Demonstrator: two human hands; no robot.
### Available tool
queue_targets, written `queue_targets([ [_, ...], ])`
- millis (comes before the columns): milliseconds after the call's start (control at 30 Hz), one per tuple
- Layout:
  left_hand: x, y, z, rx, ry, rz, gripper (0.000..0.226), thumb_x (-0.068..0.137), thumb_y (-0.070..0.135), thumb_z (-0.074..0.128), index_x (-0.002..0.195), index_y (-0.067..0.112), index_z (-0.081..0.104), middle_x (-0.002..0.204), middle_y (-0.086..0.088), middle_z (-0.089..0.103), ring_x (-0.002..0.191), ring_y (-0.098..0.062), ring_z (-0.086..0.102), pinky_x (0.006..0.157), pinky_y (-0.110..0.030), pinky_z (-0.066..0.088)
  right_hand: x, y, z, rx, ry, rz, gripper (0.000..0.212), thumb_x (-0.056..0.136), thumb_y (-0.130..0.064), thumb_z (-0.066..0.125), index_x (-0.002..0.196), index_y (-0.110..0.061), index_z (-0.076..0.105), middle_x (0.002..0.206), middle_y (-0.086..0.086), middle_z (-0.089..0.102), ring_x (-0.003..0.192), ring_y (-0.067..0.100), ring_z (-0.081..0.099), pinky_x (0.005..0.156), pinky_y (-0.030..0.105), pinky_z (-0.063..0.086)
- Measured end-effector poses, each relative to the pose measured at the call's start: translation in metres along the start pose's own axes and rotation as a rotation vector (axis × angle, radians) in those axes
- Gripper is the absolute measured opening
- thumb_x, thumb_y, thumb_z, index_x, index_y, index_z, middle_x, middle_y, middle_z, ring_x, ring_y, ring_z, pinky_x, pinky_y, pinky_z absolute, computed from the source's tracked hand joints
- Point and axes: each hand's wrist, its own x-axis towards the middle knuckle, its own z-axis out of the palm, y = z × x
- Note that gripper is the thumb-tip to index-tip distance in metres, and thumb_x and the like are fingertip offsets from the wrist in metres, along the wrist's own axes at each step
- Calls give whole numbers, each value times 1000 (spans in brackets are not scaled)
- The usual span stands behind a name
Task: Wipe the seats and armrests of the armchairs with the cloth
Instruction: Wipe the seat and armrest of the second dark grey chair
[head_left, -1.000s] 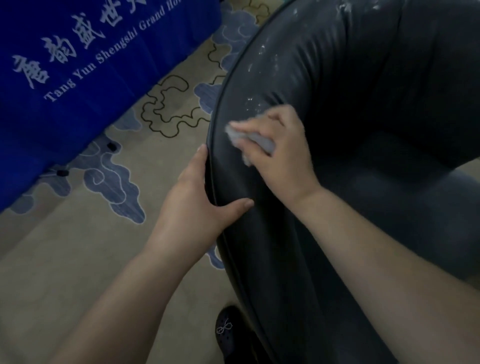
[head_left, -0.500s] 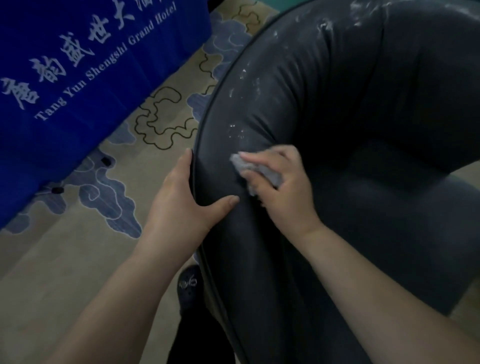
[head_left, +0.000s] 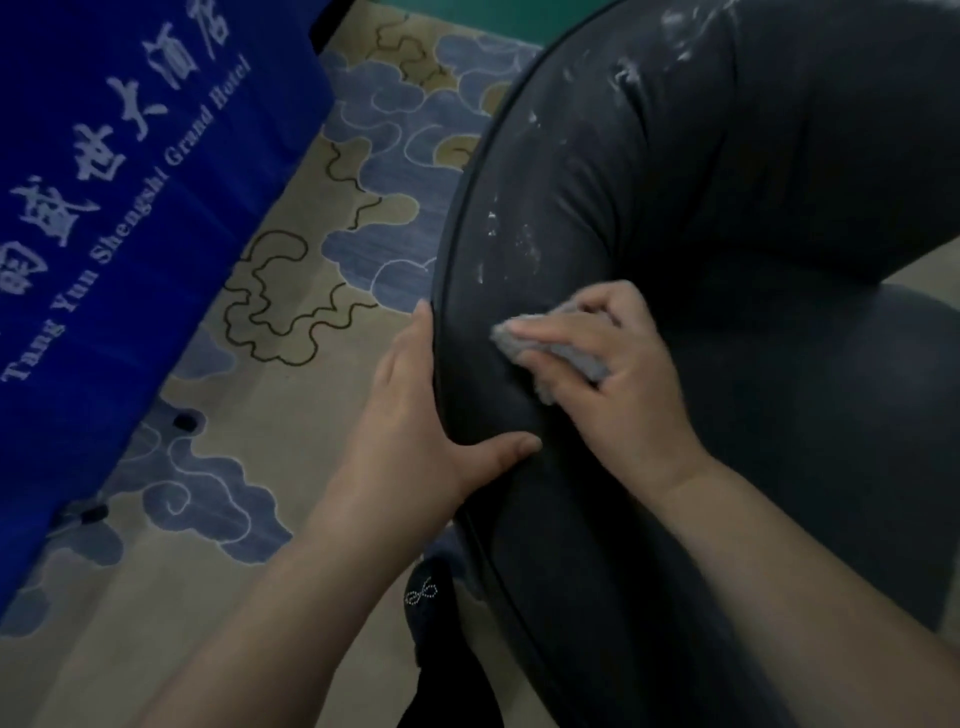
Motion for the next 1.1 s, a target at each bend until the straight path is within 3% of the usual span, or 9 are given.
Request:
queue_targets([
  [100, 14, -6, -13, 13, -64, 49, 125, 57, 53, 82, 154, 34, 6, 151, 22, 21, 129, 4, 32, 108, -29, 37, 0, -2, -6, 95, 140, 213, 17, 83, -19, 72, 97, -28, 71, 103, 0, 49, 95, -1, 54, 85, 13, 43],
  [200, 25, -7, -21, 17, -90, 98, 125, 56, 50, 83, 154, 30, 9, 136, 26, 25, 114, 9, 38, 101, -25, 41, 15, -22, 13, 57, 105, 101, 20, 81, -25, 73, 101, -26, 73, 104, 3, 48, 100, 9, 54, 90, 14, 41],
  [300, 36, -4, -24, 33, -153, 150, 123, 56, 51, 83, 154, 30, 11, 152, 15, 27, 133, -5, 36, 108, -37, 41, 13, -20, 17, 7, 57, 111, 23, 80, -22, 75, 102, -26, 73, 103, 4, 48, 102, 18, 52, 95, 24, 42],
  [467, 47, -6, -25, -48, -176, 141, 124, 54, 57, 80, 153, 38, 8, 153, 19, 28, 135, -7, 37, 108, -39, 41, -4, 1, -14, 97, 221, 389, 18, 83, -18, 72, 96, -31, 72, 106, 3, 53, 95, -1, 55, 85, 6, 40],
  [567, 54, -5, -27, -110, -207, 131, 122, 51, 55, 81, 151, 41, 12, 144, 27, 37, 126, -3, 47, 102, -33, 46, 34, -15, 3, 81, 237, 213, 20, 83, -25, 72, 102, -29, 72, 107, 4, 52, 100, 4, 55, 88, 10, 40],
  [700, 64, -8, -32, -120, -273, 142, 107, 51, 48, 83, 142, 44, 27, 114, 43, 50, 103, 13, 55, 81, -13, 50, 69, -28, 29, -159, 26, -132, 23, 79, -30, 75, 101, -29, 74, 101, 4, 50, 99, 22, 48, 90, 31, 41],
  [900, 77, -3, -38, -104, -291, 94, 132, 51, 47, 87, 151, 45, 2, 105, 56, 35, 99, 25, 46, 76, 2, 40, 65, -2, 1, -19, 191, 166, 22, 81, -21, 74, 99, -32, 69, 105, 3, 46, 107, 22, 52, 99, 31, 43],
  [1000, 82, 0, -37, -74, -272, 135, 122, 50, 47, 85, 150, 40, 15, 114, 44, 43, 103, 18, 51, 82, -5, 44, 82, -17, 21, -84, 130, -31, 20, 78, -30, 75, 98, -28, 74, 102, 5, 48, 100, 16, 50, 91, 24, 43],
  [1100, 86, 0, -36, -79, -275, 129, 115, 52, 43, 87, 146, 42, 21, 102, 48, 45, 91, 29, 48, 69, 1, 42, 105, -16, 29, -219, 13, -159, 19, 78, -31, 76, 96, -25, 77, 95, 7, 50, 93, 25, 48, 85, 32, 42],
])
